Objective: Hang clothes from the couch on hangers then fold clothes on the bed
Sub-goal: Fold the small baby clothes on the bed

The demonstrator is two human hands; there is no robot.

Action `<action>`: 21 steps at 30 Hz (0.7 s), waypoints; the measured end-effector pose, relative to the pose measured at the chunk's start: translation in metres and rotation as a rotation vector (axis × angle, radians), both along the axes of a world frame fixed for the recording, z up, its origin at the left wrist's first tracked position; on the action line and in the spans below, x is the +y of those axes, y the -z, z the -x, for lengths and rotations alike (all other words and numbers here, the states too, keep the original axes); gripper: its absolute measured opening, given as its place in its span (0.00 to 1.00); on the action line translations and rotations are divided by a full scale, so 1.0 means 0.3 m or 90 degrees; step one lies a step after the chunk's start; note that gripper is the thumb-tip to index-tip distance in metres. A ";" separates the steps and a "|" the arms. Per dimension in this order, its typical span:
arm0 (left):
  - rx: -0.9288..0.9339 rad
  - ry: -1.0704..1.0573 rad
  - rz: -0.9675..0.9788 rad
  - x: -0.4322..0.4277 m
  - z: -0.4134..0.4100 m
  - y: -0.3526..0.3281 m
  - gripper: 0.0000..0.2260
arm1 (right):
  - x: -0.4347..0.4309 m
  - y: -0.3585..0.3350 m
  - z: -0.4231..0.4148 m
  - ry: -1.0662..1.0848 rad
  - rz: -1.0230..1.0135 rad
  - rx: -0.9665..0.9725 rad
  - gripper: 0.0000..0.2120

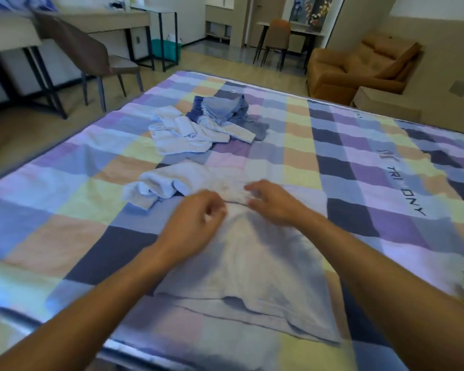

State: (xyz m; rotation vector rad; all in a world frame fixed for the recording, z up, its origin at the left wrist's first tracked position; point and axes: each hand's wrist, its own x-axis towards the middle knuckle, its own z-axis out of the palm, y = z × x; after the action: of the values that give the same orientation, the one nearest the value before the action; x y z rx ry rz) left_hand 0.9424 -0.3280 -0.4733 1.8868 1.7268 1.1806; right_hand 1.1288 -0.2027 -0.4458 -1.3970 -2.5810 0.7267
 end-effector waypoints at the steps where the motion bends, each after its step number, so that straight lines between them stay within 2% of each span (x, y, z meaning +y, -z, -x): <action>1: 0.034 -0.109 -0.054 0.009 0.086 0.012 0.12 | -0.013 0.043 0.001 -0.027 0.005 -0.026 0.22; 3: 0.189 -0.338 -0.059 0.024 0.256 0.041 0.18 | -0.025 0.092 0.013 -0.046 -0.012 -0.055 0.24; 5: 0.235 -0.472 0.118 0.015 0.399 0.070 0.29 | -0.029 0.099 0.049 -0.033 -0.022 -0.029 0.19; 7: 0.158 -0.450 0.266 0.029 0.459 0.082 0.29 | -0.017 0.085 0.066 0.005 -0.029 -0.017 0.12; 8: 0.131 -0.410 0.272 0.029 0.485 0.075 0.25 | -0.016 0.080 0.083 0.022 -0.030 -0.015 0.13; 11: 0.061 -0.291 0.151 0.028 0.548 -0.001 0.15 | -0.030 0.062 0.149 0.024 -0.042 -0.012 0.23; 13: -0.057 -0.254 0.086 0.022 0.603 -0.062 0.05 | -0.045 0.051 0.202 0.003 -0.045 0.012 0.26; 14: -0.108 -0.242 0.053 0.017 0.627 -0.089 0.07 | -0.051 0.046 0.227 -0.009 -0.050 0.032 0.26; 15: -0.128 -0.250 0.026 0.008 0.648 -0.109 0.13 | -0.056 0.041 0.251 -0.018 -0.058 0.053 0.26; 17: -0.099 -0.300 0.014 -0.007 0.697 -0.107 0.17 | -0.065 0.042 0.298 -0.035 -0.083 0.089 0.27; 19: -0.082 -0.370 0.079 -0.020 0.745 -0.052 0.17 | -0.078 0.062 0.343 -0.062 -0.085 0.063 0.28; 21: -0.132 -0.440 0.174 -0.027 0.765 0.011 0.10 | -0.098 0.099 0.375 -0.094 -0.050 -0.054 0.30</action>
State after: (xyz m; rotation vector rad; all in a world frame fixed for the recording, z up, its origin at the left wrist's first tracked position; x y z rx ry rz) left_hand 0.7129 -0.3361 -0.4765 0.9857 2.3487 1.2108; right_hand 1.0162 -0.2322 -0.4755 -1.2523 -2.7695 0.5878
